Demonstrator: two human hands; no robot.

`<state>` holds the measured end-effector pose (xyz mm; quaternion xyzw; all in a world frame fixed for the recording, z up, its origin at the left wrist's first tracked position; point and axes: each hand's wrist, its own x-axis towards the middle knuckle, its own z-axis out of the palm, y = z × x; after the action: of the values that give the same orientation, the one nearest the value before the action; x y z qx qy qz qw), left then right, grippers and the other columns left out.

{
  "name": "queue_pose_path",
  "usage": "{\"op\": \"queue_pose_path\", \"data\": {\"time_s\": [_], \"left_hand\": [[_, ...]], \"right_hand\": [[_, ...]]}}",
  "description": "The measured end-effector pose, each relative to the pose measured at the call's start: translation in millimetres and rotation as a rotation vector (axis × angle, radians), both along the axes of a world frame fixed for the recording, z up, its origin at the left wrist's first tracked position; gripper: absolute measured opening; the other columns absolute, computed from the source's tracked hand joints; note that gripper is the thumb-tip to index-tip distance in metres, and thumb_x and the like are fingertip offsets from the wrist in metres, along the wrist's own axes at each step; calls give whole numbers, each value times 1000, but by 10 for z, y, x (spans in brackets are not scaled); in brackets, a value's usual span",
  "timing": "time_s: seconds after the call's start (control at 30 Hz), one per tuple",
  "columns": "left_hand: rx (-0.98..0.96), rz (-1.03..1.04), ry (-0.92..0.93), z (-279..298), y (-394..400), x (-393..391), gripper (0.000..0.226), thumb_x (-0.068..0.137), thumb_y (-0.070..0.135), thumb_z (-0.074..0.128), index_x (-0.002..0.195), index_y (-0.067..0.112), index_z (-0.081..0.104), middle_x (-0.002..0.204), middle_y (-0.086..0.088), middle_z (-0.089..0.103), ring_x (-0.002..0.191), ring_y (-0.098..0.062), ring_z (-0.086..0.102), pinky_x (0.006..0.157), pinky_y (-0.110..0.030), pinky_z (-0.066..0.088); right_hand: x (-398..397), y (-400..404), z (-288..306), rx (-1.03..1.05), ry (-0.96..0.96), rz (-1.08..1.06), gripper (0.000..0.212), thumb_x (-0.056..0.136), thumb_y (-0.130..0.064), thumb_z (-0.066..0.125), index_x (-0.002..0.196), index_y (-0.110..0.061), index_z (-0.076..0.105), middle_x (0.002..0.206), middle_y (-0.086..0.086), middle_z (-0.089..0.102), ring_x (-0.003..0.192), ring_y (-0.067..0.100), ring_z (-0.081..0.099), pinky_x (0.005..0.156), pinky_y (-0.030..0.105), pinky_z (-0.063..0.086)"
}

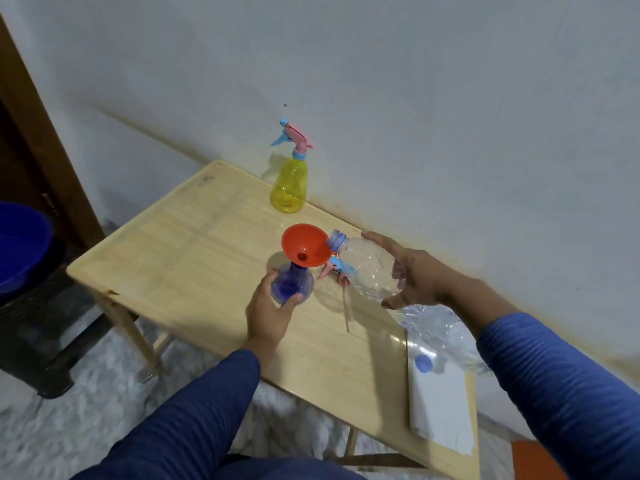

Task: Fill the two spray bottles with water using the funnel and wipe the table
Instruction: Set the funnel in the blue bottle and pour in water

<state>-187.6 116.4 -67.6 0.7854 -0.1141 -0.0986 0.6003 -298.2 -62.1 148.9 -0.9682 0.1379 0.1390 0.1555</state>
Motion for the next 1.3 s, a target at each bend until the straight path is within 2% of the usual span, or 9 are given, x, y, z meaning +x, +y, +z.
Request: {"op": "queue_pose_path", "data": {"time_s": [0.27, 0.4, 0.57, 0.8, 1.1, 1.3], "left_hand": [[-16, -9, 8, 23, -2, 4, 61, 72, 25, 79, 125, 21, 50, 121, 3, 59, 106, -10, 52, 88, -22, 40], [-16, -10, 15, 29, -5, 13, 61, 71, 26, 80, 124, 23, 50, 120, 5, 59, 108, -13, 55, 92, -27, 45], [-14, -7, 19, 16, -12, 26, 62, 70, 27, 80, 123, 25, 50, 119, 5, 59, 108, -15, 56, 95, -35, 47], [-31, 0, 38, 0, -16, 29, 63, 70, 27, 80, 124, 25, 50, 123, 4, 58, 111, -16, 55, 97, -38, 47], [-55, -1, 39, 7, -14, 10, 62, 71, 22, 80, 125, 23, 50, 122, 5, 57, 111, -15, 54, 97, -35, 47], [-75, -8, 40, 10, -11, 7, 62, 71, 21, 80, 125, 21, 50, 116, 12, 53, 110, -13, 54, 97, -31, 45]], "right_hand": [[107, -22, 104, -101, 68, 3, 121, 62, -20, 86, 140, -55, 0, 69, -11, 47, 73, 7, 53, 76, 28, 42], [113, -44, 134, -113, 88, 2, 119, 62, -16, 85, 140, -54, 3, 79, -6, 51, 92, 24, 59, 82, 32, 46], [136, -52, 117, -157, 129, 14, 119, 60, -17, 85, 139, -56, 4, 100, 3, 59, 94, 25, 58, 85, 36, 49], [159, -72, 133, -127, 128, 7, 119, 60, -15, 84, 141, -53, 5, 108, 2, 59, 93, 22, 56, 82, 31, 44], [156, -39, 177, -173, 138, 58, 117, 61, -14, 83, 143, -48, 7, 106, 2, 60, 95, 25, 55, 86, 33, 46], [169, -58, 167, -152, 133, 31, 119, 59, -15, 85, 140, -52, 6, 107, 3, 60, 96, 26, 55, 87, 36, 48]]}}
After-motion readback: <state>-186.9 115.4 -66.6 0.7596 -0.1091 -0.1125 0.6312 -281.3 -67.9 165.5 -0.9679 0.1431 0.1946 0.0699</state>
